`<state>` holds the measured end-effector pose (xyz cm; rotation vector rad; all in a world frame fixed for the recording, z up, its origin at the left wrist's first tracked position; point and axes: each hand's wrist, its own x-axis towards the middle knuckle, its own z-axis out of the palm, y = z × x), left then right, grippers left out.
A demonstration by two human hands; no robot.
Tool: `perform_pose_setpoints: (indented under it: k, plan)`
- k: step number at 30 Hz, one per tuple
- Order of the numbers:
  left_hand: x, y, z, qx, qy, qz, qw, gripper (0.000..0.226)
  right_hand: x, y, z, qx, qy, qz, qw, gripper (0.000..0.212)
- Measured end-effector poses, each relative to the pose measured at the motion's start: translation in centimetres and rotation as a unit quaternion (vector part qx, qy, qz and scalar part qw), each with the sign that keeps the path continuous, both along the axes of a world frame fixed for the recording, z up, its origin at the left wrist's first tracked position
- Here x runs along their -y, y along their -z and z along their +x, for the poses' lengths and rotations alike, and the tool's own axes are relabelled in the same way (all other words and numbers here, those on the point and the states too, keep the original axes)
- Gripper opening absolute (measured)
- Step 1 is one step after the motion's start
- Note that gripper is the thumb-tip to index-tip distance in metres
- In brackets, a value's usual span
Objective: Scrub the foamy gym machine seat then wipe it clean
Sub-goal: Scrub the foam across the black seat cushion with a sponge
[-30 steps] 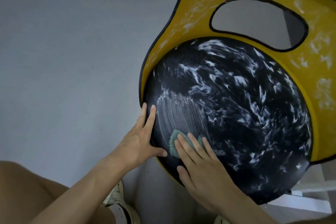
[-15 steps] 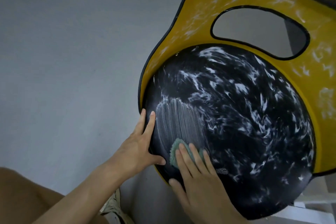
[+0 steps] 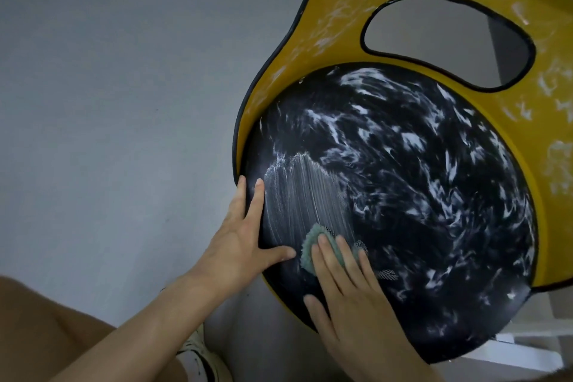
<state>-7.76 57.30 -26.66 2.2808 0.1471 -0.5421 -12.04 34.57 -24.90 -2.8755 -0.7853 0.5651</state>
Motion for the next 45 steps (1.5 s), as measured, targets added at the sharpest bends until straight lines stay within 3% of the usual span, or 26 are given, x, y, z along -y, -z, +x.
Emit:
perform_pose_setpoints:
  k: [3, 9, 13, 16, 25, 29, 33, 41, 45]
  plan:
    - [0.6, 0.2, 0.1, 0.007, -0.008, 0.009, 1.0, 0.129, -0.4, 0.2, 2.9, 0.013, -0.012, -0.013, 1.0, 0.066]
    - [0.1, 0.0, 0.3, -0.003, 0.028, 0.018, 0.999, 0.13, -4.2, -0.1, 12.8, -0.013, 0.068, 0.002, 0.998, 0.073]
    - [-0.4, 0.0, 0.3, -0.014, 0.055, 0.019, 0.998, 0.136, -1.5, -0.8, 6.3, -0.026, 0.025, 0.017, 0.999, 0.089]
    - [-0.8, 0.2, 0.2, -0.027, 0.069, 0.016, 0.997, 0.139, 0.9, -1.3, 1.1, -0.032, 0.0, -0.03, 0.999, 0.097]
    - [0.0, -0.1, 0.6, -0.026, 0.052, 0.032, 0.998, 0.135, -5.4, -0.5, 13.5, -0.018, 0.061, 0.006, 0.998, 0.091]
    - [0.2, 0.1, 0.6, -0.019, 0.041, 0.03, 0.999, 0.136, -2.1, -0.1, 7.3, 0.018, 0.003, 0.026, 0.999, 0.083]
    - [0.3, 0.4, 0.6, -0.026, 0.042, 0.03, 0.998, 0.138, 1.4, 0.0, 0.4, 0.003, -0.041, -0.018, 0.999, 0.088]
    - [0.1, 0.0, 0.6, -0.027, 0.047, 0.021, 0.998, 0.136, -4.6, -0.2, 12.7, -0.003, 0.039, -0.024, 0.999, 0.091]
    - [0.0, 0.0, 0.6, -0.021, 0.044, 0.012, 0.999, 0.135, -2.9, -0.4, 8.1, 0.005, -0.003, -0.014, 1.0, 0.092]
